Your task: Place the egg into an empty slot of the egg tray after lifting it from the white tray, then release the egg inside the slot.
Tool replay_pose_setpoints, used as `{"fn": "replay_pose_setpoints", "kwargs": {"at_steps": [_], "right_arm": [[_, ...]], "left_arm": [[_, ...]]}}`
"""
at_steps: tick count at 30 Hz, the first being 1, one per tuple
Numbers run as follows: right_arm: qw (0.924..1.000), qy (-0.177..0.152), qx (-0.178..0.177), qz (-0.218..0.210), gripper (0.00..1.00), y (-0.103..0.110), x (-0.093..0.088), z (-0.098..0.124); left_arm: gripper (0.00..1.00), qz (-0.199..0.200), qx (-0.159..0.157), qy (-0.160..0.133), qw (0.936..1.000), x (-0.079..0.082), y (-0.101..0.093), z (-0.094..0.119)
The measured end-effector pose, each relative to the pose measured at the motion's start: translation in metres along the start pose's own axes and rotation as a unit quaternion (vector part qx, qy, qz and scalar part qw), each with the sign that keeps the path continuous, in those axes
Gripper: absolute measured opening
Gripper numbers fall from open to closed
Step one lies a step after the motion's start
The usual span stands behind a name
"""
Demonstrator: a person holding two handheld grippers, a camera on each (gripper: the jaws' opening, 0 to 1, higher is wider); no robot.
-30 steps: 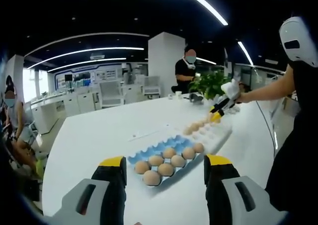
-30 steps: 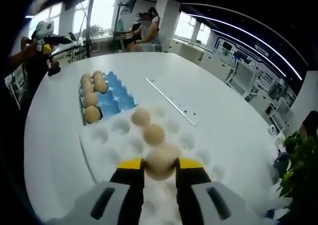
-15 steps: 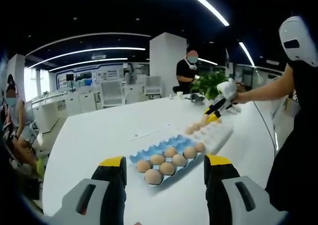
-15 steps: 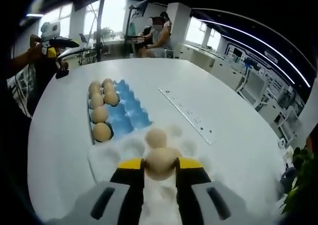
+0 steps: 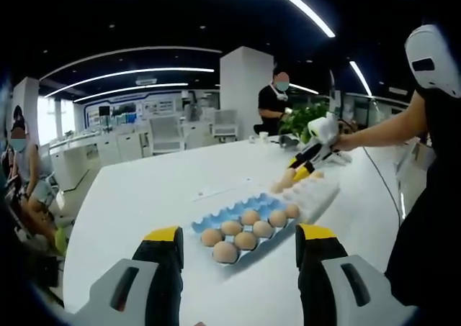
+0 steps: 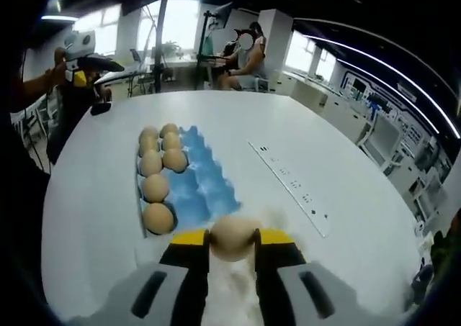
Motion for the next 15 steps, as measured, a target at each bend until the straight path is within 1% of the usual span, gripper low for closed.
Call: {"fn": "replay_pose_setpoints", "kwargs": {"at_steps": [4,15], "right_arm": [[0.9998,-0.005,0.016,0.006,0.24,0.006,0.009,-0.011],[0.9989,-0.018,0.040,0.019,0.24,0.019,0.026,-0.034]], "left_arm": [[0.63,0.000,0.001,0.000,1.0000,0.000,0.000,0.000],[0.63,0.002,0.008,0.000,1.0000,-0.002,0.001,0.005]]}}
Point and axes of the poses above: the point that each gripper's makers call its tool centre point, and the gripper's own axes: z roughly backward along the fingers, y roughly to its left, x roughly out of its top, the point moved 10 cm from there along z, roughly backward along the fingers, and after that the axes turned 3 degrees about -y, right-handed, at the moved point
